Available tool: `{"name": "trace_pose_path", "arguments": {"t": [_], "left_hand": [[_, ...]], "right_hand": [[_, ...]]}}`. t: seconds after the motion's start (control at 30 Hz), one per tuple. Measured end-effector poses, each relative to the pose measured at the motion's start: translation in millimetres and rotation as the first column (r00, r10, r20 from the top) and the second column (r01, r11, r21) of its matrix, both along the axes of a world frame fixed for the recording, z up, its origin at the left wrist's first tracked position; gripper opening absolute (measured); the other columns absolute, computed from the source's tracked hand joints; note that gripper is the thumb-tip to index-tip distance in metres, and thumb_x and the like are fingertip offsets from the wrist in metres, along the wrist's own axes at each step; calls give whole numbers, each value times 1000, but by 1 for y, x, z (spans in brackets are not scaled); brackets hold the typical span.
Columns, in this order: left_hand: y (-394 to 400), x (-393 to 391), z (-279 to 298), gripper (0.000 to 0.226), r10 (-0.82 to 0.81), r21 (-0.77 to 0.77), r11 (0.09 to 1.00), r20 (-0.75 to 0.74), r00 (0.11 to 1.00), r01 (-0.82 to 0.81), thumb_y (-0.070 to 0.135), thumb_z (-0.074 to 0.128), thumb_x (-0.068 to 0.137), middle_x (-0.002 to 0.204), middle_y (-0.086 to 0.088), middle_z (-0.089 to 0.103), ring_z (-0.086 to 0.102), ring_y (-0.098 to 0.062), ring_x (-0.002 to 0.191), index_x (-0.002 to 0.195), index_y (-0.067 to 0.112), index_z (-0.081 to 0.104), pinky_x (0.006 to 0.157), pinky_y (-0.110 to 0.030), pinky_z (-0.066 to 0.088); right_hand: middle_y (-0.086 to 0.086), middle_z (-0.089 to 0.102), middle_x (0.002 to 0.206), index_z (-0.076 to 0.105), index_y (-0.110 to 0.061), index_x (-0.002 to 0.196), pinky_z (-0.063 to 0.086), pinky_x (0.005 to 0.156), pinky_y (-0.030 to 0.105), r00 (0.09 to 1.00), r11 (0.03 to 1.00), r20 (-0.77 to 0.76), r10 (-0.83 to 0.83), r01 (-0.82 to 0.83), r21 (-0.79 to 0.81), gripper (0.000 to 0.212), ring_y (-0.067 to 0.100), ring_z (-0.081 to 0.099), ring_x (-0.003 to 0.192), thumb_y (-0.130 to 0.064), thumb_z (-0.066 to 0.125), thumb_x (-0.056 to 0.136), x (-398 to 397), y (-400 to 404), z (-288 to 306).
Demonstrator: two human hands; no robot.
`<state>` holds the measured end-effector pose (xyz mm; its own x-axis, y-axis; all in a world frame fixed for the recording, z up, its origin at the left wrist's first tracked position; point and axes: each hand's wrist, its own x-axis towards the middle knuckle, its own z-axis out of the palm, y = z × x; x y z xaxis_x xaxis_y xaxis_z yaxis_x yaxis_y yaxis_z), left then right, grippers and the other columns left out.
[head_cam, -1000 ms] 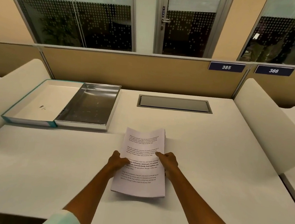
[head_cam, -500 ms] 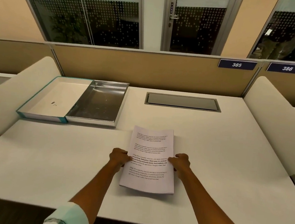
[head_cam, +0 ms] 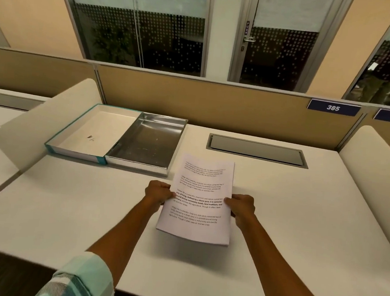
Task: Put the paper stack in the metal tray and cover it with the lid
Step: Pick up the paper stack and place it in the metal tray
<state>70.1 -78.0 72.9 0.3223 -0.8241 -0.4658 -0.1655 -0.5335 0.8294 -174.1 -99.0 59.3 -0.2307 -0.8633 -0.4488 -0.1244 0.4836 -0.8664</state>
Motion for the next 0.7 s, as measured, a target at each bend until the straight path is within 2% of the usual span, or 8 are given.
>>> {"name": "trace_pose_path", "arguments": {"t": [0.1, 0.27, 0.4, 0.5, 0.53, 0.6, 0.7], "left_hand": [[-22, 27, 17, 19, -7, -53, 999, -5, 1000, 7, 8, 74, 81, 115, -16, 72, 71, -32, 92, 99, 5, 67, 85, -47, 57], [-65, 83, 35, 15, -33, -94, 995, -1, 999, 32, 8, 71, 84, 115, -18, 71, 71, -34, 95, 97, 3, 66, 88, -49, 57], [-105, 138, 38, 8, -61, -115, 991, 38, 997, 65, 6, 72, 83, 113, -19, 71, 71, -32, 88, 86, 5, 65, 81, -45, 59], [-130, 175, 38, 11, -77, -108, 990, 99, 992, 88, 10, 73, 82, 111, -16, 73, 70, -21, 70, 78, 12, 63, 64, -34, 57], [-139, 187, 38, 13, -79, -98, 991, 120, 990, 91, 12, 74, 82, 110, -14, 73, 68, -19, 67, 77, 13, 62, 62, -33, 56], [-154, 208, 38, 12, -87, -79, 992, 161, 983, 100, 15, 75, 81, 111, -14, 73, 71, -25, 76, 82, 11, 64, 73, -39, 59], [-177, 237, 35, 26, -95, -41, 994, 180, 979, 104, 18, 76, 80, 115, -17, 71, 71, -36, 97, 100, 3, 67, 90, -47, 57]], "right_hand": [[17, 70, 114, 66, -1, 114, 59, 82, 41, 1000, 999, 27, 0, 1, -39, 32, 29, 68, 88, -6, 71, 83, 26, -24, 18], [17, 70, 113, 66, -4, 104, 57, 71, 35, 999, 997, 32, -4, 6, -82, 23, 26, 66, 81, -7, 73, 82, 81, -68, 37], [17, 70, 115, 62, -9, 94, 59, 83, 42, 999, 995, 32, -18, 21, -95, 16, 28, 68, 86, -8, 73, 83, 134, -104, 43], [18, 69, 116, 61, -7, 95, 58, 87, 46, 999, 995, 38, -35, 38, -87, 18, 33, 70, 95, -8, 73, 82, 172, -127, 43], [17, 69, 117, 61, -6, 97, 58, 88, 46, 999, 996, 34, -34, 36, -83, 19, 33, 70, 97, -9, 73, 82, 184, -134, 41], [17, 69, 117, 62, -6, 99, 59, 87, 45, 999, 996, 30, -35, 37, -75, 20, 33, 70, 96, -9, 74, 82, 206, -146, 39], [16, 70, 116, 62, -8, 96, 59, 85, 44, 999, 996, 19, -49, 50, -72, 18, 28, 68, 87, -9, 73, 82, 237, -167, 32]]}}
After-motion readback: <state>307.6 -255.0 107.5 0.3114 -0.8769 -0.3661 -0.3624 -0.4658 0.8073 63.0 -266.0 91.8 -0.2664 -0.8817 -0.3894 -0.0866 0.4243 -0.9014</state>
